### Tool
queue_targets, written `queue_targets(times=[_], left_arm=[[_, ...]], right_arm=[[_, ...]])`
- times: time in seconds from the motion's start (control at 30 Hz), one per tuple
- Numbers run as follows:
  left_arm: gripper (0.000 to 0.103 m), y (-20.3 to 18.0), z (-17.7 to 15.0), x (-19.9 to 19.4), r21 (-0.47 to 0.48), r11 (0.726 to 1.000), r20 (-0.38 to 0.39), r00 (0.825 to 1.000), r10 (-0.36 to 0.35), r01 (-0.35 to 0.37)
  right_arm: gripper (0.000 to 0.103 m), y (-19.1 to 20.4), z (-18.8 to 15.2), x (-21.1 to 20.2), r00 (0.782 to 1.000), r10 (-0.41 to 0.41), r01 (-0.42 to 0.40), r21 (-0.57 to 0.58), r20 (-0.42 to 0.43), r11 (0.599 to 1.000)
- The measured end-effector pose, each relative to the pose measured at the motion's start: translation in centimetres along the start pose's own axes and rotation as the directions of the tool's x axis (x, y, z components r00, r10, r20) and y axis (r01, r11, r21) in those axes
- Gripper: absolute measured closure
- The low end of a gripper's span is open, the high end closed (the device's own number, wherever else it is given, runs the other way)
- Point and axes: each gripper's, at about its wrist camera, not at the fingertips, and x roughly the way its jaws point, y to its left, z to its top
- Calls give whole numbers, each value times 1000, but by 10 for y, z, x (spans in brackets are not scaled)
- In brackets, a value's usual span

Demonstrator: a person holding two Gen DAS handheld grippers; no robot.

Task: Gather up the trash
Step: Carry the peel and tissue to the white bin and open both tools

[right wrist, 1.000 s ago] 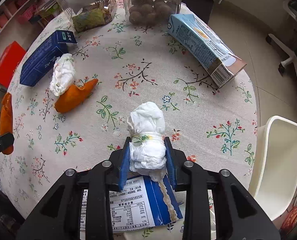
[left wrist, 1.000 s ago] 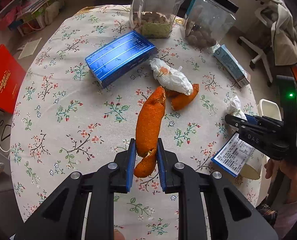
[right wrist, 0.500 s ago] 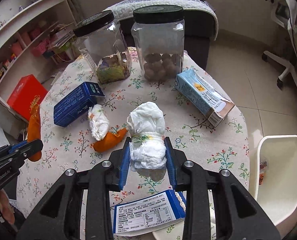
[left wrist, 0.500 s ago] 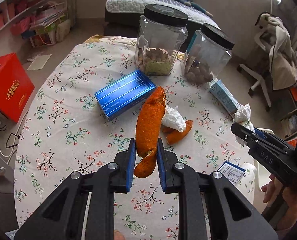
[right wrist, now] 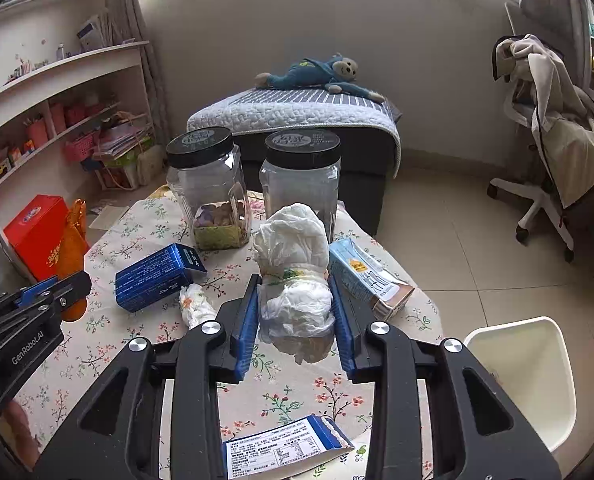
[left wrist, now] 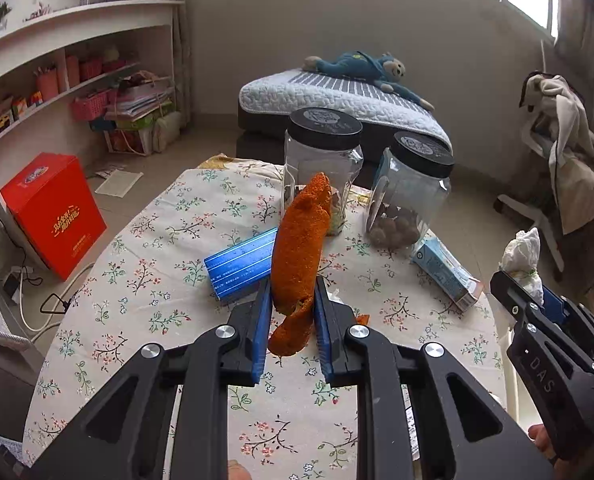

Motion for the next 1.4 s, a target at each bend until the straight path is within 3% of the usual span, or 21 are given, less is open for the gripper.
queue_targets(times=[0.2,0.4,0.87,1.13,1.17,1.3,1.4], left_arm=[[81,-26,-2,-22,62,997,116,993,33,-40],[81,-51,-7,-31,91,996,148,989,11,-25],[81,-114,-29,-35,157,986,118,990,-78,59],[81,-155,-45,-30,206,972,66,989,-133,116],[81,-160,-47,-29,214,969,60,989,-138,122],[81,-182,-54,-28,249,957,36,986,-161,147],[81,-201,-57,-27,267,948,11,983,-185,176]], right_arm=[[71,-9,0,-16,998,-35,36,-9,50,999],[70,-23,-2,-33,993,-79,79,-2,89,997],[70,-100,-15,-66,966,-242,234,88,96,968],[68,-171,-27,-73,941,-337,327,225,10,918],[66,-178,-28,-73,939,-344,334,238,-1,912],[38,-204,-32,-83,918,-396,379,314,-8,871],[24,-224,-35,-96,899,-438,405,385,-1,829]])
